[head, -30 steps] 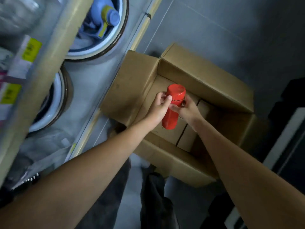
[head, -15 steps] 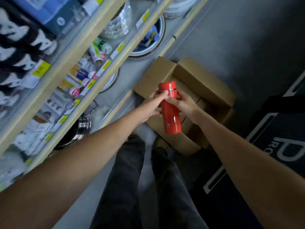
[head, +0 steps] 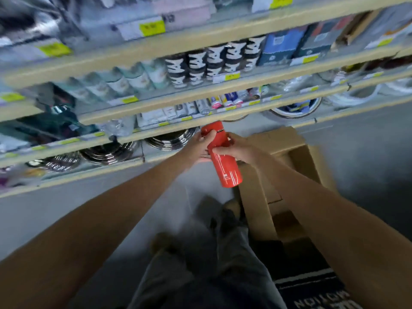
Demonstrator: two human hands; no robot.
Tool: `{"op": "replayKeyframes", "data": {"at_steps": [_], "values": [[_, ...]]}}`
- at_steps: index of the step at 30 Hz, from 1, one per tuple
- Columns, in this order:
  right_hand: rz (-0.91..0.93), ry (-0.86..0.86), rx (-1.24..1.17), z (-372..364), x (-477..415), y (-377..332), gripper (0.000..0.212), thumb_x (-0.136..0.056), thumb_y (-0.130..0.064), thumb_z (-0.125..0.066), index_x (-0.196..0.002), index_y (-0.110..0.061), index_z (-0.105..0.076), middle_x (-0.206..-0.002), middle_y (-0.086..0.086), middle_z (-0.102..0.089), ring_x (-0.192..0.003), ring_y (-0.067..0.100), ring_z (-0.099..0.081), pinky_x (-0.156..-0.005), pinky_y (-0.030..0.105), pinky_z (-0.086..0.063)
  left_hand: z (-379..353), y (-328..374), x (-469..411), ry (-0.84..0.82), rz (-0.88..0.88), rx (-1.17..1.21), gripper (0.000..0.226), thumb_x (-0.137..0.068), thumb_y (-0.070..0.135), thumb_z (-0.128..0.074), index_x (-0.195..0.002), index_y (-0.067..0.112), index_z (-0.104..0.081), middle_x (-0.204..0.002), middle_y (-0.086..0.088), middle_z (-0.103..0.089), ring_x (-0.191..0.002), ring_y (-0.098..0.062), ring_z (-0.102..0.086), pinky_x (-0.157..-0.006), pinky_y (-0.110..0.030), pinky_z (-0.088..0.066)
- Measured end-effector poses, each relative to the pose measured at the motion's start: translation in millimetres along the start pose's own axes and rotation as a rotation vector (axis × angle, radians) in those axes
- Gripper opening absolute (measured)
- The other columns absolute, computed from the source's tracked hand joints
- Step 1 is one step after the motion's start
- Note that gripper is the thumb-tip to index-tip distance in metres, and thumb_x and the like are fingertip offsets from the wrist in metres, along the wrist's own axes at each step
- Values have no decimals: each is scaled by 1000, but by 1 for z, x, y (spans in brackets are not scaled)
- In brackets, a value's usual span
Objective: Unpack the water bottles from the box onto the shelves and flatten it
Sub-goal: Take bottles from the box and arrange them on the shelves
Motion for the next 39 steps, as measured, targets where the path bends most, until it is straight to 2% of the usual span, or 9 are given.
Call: {"op": "replayKeyframes", "data": {"at_steps": [5,7,11,19,22,28,34,37,39], "values": [[52,-108,199,-143,-12,-79,32,-80,-21,-75,-103,-25,-54,-89,-9,-64,-74,1,-62,-58,12,-48,141,-9,95,175,-125,132,25,-100,29,-42,-117,14,-54,-89,6,-73,-77,-10,-69,-63,-23,-57],[83,-132,250,-185,-13,-105,27,-80,-22,-75,-100,-26,-56,-87,-10,-65,-73,0,-61,-52,10,-46,183,-13,125,249,-144,159,25,-99,29,-44,-117,14,-53,-98,-3,-70,-83,-17,-68,-72,-32,-58],[96,-212,282,-300,-10,-152,37,-78,-28,-76,-110,-26,-58,-106,-2,-69,-93,13,-67,-77,31,-54,288,-39,207,390,-170,237,41,-94,37,-52,-126,11,-52,-117,-17,-63,-100,-35,-64,-88,-50,-53],[283,-354,443,-517,11,-256,46,-78,-40,-73,-118,-27,-54,-113,-1,-67,-103,19,-65,-92,43,-52,461,-61,368,570,-293,326,52,-92,47,-52,-133,16,-47,-124,-11,-59,-102,-32,-63,-78,-39,-54],[355,-388,498,-577,17,-288,41,-81,-41,-71,-115,-28,-53,-109,-4,-66,-100,18,-65,-89,39,-53,508,-64,408,666,-350,352,47,-92,48,-51,-126,15,-49,-123,-11,-59,-93,-26,-64,-68,-33,-54],[467,-488,634,-695,14,-341,40,-83,-42,-67,-116,-29,-48,-98,-12,-61,-85,4,-60,-65,21,-46,603,-83,479,849,-414,428,51,-92,48,-51,-131,17,-45,-115,-5,-58,-98,-26,-61,-71,-35,-54],[478,-625,735,-848,-30,-370,39,-81,-34,-72,-112,-28,-48,-93,-10,-60,-85,8,-61,-70,26,-48,731,-137,542,1054,-410,496,33,-92,51,-50,-109,23,-47,-91,5,-59,-76,-15,-62,-52,-25,-52],[488,-655,737,-916,-56,-381,41,-77,-34,-74,-112,-28,-52,-99,-6,-64,-92,14,-63,-79,32,-51,795,-162,560,1078,-374,501,31,-92,51,-50,-104,22,-51,-91,5,-59,-77,-12,-61,-61,-28,-54],[499,-655,725,-963,-73,-397,32,-74,-33,-76,-100,-32,-57,-93,-8,-66,-87,10,-64,-71,27,-50,839,-174,572,1061,-335,517,38,-91,53,-49,-112,21,-47,-92,5,-58,-79,-12,-61,-60,-27,-53]]}}
Point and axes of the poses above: each hand's wrist, its own x-axis away from the middle knuckle, its own z-axis out of the back of the hand, y = z × x, the point moved 9 cm from there along -x, towards the middle knuckle
